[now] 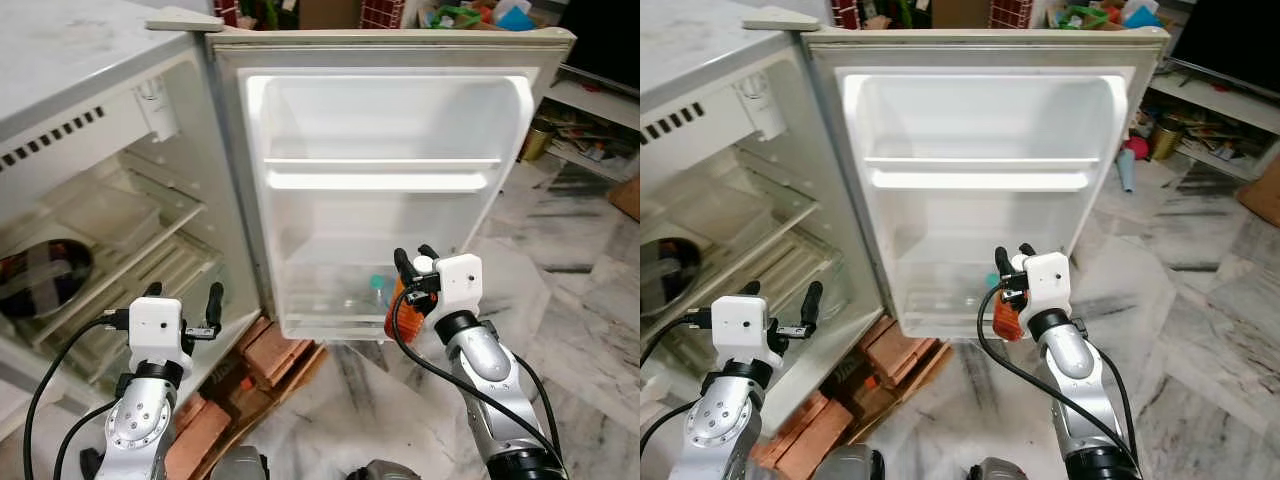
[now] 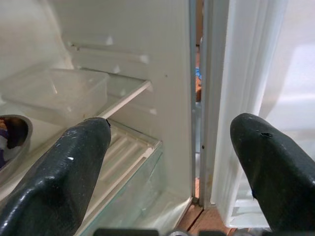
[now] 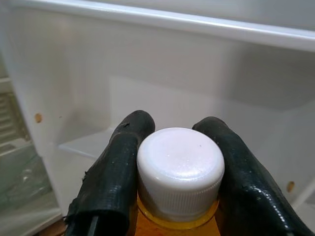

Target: Restocking fridge

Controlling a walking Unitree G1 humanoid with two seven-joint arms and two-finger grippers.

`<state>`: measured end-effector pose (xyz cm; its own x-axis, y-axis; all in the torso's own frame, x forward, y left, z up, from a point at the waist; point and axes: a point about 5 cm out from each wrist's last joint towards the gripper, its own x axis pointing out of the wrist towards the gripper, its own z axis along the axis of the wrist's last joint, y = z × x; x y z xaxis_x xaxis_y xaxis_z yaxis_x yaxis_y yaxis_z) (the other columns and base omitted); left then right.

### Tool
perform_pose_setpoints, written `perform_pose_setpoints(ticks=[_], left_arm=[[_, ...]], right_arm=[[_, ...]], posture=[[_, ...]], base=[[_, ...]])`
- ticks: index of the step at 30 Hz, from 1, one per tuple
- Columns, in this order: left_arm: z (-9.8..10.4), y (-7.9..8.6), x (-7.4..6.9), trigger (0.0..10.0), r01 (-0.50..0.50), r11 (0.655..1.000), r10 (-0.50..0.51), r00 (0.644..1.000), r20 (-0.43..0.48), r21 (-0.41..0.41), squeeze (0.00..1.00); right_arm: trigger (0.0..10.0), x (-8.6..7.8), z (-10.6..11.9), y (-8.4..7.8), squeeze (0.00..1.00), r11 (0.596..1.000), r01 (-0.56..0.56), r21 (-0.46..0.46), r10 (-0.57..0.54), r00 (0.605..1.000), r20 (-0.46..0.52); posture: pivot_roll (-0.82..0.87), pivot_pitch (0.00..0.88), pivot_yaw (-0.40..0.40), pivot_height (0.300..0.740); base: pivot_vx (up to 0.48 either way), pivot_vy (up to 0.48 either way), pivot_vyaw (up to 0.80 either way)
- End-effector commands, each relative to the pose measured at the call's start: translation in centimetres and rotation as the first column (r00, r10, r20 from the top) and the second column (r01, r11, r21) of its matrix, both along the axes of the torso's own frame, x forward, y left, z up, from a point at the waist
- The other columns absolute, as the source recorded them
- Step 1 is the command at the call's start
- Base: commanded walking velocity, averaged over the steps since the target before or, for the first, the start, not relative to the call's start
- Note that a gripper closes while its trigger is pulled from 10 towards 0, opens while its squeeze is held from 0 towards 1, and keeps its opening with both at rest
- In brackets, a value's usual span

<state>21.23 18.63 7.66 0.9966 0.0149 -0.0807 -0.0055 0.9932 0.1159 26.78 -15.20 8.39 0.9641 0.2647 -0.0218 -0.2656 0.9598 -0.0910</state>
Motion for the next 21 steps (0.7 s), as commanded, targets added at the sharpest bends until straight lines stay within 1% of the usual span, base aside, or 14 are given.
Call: perform_pose_setpoints(ticks=[1, 6, 17, 21], left_arm=[[0.30, -0.01, 0.27, 10.0, -0.002, 1.000, 0.002, 1.000, 0.006, 0.006, 0.00], [0.39, -0.03, 0.32, 10.0, -0.001, 1.000, 0.001, 1.000, 0.009, 0.005, 0.00], [0.45, 0.16, 0.65, 10.0, -0.006, 1.000, 0.006, 1.000, 0.009, 0.012, 0.00], [0.53, 0.12, 0.74, 10.0, 0.005, 1.000, -0.005, 1.000, 0.017, 0.017, 0.00]], right_arm=[[10.0, 0.16, 1.25, 0.31, 0.00, 0.999, -0.031, -0.018, 0.032, 0.997, 0.065], [10.0, 0.49, 1.55, 0.62, 0.00, 1.000, -0.031, -0.002, 0.031, 0.997, 0.070], [10.0, 0.89, 1.93, 0.44, 0.00, 1.000, -0.022, -0.013, 0.023, 0.996, 0.083], [10.0, 0.99, 2.02, 0.39, 0.00, 1.000, -0.020, -0.016, 0.022, 0.996, 0.088]], posture=[[0.12, 0.086, -0.015, 0.740], [0.12, 0.087, -0.014, 0.740], [0.12, 0.092, -0.015, 0.740], [0.11, 0.094, -0.015, 0.740]], base=[[0.000, 0.000, 0.76], [0.000, 0.000, 0.76], [0.000, 0.000, 0.72], [0.259, 0.000, 0.61]])
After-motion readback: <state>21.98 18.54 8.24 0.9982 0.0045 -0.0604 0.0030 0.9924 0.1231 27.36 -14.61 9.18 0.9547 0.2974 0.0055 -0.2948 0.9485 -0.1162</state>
